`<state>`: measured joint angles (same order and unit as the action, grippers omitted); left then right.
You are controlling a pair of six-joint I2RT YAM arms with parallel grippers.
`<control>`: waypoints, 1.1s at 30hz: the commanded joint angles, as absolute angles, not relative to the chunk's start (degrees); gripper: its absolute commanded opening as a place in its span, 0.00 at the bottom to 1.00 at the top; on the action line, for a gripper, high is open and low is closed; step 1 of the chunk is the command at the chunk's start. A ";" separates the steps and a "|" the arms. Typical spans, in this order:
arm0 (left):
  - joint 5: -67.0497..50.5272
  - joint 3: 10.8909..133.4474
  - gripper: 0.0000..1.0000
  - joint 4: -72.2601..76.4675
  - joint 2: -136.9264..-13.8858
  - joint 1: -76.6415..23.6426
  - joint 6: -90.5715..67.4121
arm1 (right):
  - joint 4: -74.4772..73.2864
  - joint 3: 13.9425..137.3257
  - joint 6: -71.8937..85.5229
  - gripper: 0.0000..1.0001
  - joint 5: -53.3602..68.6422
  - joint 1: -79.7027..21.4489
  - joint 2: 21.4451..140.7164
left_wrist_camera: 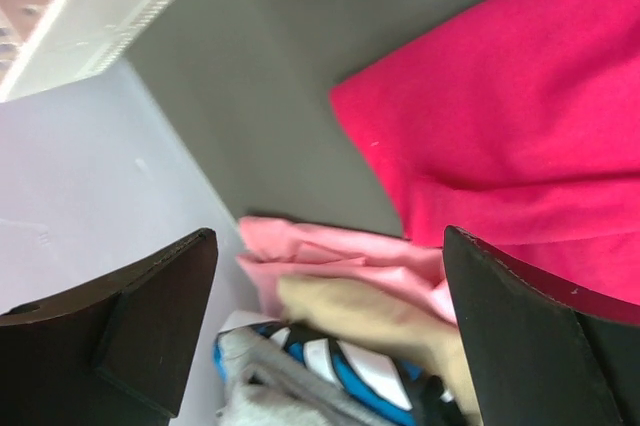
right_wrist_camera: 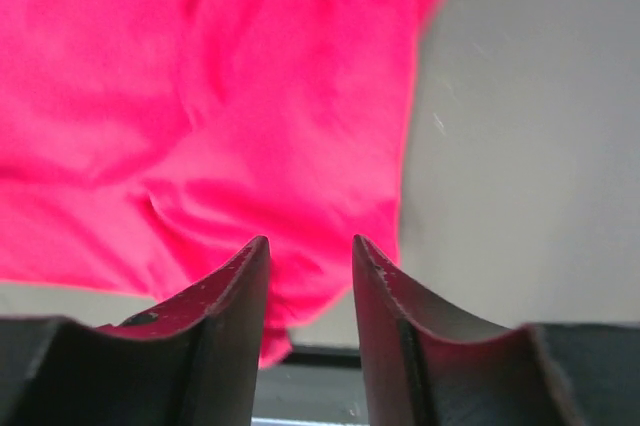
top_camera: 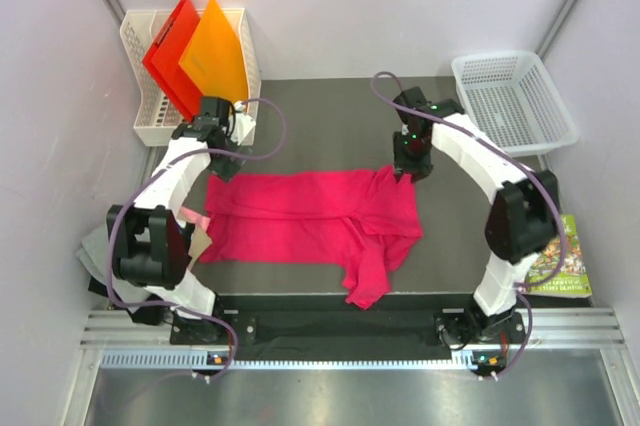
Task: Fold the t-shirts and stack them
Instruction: Fold the flattened tshirt in 1/3 of the way
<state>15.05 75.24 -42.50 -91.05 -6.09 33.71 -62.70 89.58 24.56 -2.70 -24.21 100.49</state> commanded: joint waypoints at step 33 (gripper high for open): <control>22.68 93.61 0.97 -36.30 -120.52 -7.29 27.42 | -50.71 106.87 25.67 0.25 2.38 -9.49 134.29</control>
<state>21.28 95.64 -44.93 -123.35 -7.44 29.28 -60.51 102.35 27.22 8.49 -11.92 128.22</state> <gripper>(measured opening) 0.971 0.252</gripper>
